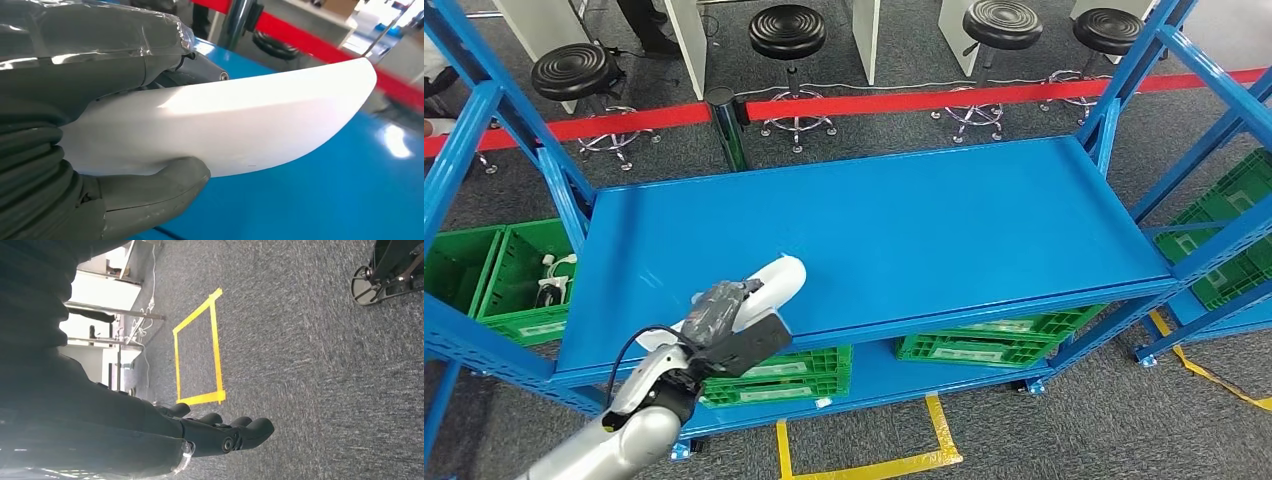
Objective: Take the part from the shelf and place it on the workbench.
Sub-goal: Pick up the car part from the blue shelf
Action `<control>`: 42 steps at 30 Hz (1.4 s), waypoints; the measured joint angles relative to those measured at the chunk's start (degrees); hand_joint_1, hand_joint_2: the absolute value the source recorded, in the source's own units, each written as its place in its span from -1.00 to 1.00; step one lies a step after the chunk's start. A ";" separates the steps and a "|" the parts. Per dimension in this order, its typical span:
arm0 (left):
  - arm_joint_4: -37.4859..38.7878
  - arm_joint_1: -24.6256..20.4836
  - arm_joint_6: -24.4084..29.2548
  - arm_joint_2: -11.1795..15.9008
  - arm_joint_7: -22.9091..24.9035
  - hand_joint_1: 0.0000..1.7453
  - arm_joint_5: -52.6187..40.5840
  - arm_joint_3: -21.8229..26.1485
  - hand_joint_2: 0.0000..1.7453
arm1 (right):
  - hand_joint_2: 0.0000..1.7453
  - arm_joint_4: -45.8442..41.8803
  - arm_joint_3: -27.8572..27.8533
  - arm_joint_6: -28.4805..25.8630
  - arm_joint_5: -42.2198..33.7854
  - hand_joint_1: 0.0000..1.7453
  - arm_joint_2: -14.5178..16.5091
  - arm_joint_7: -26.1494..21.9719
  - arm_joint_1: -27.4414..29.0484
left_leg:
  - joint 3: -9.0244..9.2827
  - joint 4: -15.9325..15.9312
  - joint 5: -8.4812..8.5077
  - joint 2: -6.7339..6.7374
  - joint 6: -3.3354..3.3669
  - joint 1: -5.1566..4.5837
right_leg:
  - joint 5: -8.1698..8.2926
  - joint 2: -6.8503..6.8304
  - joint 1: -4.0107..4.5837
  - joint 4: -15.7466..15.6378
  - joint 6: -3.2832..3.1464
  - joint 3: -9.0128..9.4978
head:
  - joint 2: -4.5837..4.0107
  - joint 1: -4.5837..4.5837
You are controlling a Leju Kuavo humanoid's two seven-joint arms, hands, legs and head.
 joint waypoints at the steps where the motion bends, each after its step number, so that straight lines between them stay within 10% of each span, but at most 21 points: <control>1: -0.55 0.19 1.00 -0.02 -1.13 1.00 1.60 0.27 1.00 | 1.00 0.00 0.00 -0.02 0.00 -1.00 0.00 -0.02 0.00 | 0.00 0.00 0.00 0.00 0.00 0.00 | 0.00 0.00 0.00 0.00 0.00 0.00 | 0.00 0.00; 17: -12.26 5.10 -1.77 -1.92 -25.31 1.00 45.54 5.28 1.00 | 1.00 0.00 0.00 -0.13 0.00 -1.00 0.00 -0.44 0.06 | -0.01 0.00 -0.03 0.10 0.05 0.00 | 0.00 0.03 0.00 0.00 0.00 -0.01 | 0.00 0.01; 42: -27.46 7.96 -16.59 -3.65 -35.71 1.00 66.53 7.16 1.00 | 1.00 0.00 -0.02 -0.19 -0.01 -1.00 -0.01 -0.44 0.04 | 0.00 0.00 -0.08 0.10 0.13 -0.01 | -0.04 0.03 0.00 -0.01 0.05 -0.02 | 0.00 0.00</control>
